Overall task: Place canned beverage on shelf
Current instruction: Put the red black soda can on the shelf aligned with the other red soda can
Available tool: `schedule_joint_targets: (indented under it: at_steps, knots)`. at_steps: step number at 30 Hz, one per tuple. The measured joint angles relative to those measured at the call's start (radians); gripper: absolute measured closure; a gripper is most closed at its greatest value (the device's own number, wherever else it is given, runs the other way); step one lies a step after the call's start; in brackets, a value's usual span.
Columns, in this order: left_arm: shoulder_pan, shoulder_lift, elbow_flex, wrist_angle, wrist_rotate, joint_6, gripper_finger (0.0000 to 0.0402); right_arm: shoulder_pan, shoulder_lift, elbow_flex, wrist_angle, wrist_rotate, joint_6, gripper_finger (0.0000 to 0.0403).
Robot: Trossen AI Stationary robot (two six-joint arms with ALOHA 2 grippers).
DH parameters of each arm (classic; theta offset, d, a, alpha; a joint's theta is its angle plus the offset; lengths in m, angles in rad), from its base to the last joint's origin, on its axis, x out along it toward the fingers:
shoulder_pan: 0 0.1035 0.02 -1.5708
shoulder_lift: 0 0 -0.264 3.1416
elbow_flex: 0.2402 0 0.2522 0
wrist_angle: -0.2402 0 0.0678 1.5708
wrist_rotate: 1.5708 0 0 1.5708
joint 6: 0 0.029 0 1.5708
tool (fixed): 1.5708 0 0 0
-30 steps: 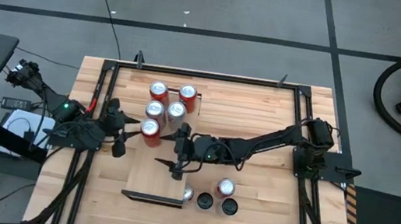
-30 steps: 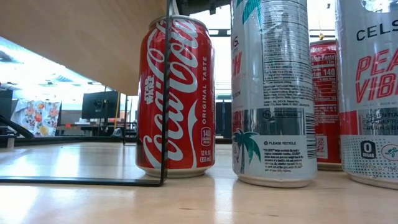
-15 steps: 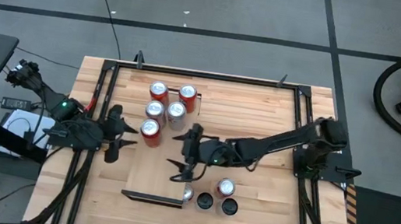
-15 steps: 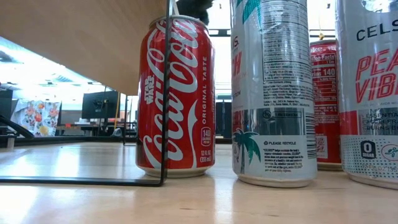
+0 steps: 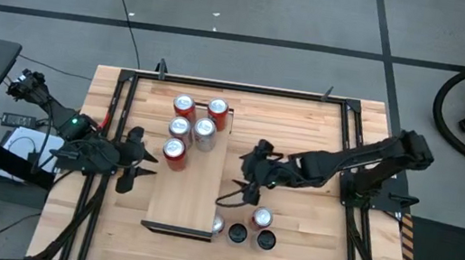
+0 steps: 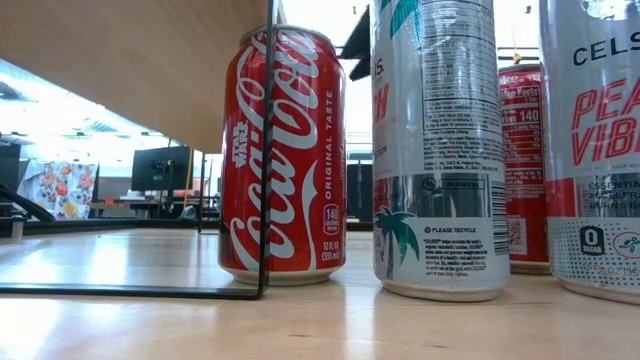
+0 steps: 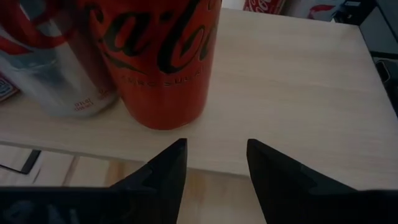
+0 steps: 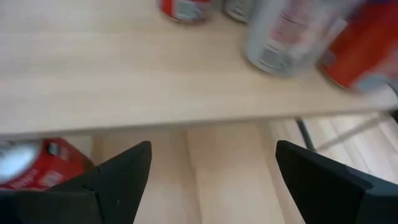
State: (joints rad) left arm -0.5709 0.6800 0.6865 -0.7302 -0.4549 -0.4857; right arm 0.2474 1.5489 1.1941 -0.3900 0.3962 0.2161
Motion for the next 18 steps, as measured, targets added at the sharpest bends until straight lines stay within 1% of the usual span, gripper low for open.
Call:
schedule_joint_targets:
  at_steps: [6, 10, 16, 18]
  knots:
    - [0.0, 0.0, 0.0, -0.001, 0.0, 0.0, 0.0224, -0.002, -0.118, -0.171, 0.036, 0.06, 0.016, 0.0049]
    - [0.0, 0.0, 0.0, -0.001, 0.0, 0.0, 0.0224, -0.021, -0.195, -0.271, 0.056, 0.055, 0.026, 0.0045]
    - [0.0, 0.0, 0.0, 0.0, -0.003, 0.0, 0.0224, -0.063, -0.281, -0.391, 0.061, 0.02, 0.048, 0.001]
    - [0.0, 0.0, 0.0, 0.001, -0.003, -0.001, 0.0224, -0.075, -0.296, -0.431, 0.074, 0.014, 0.053, 0.0005]
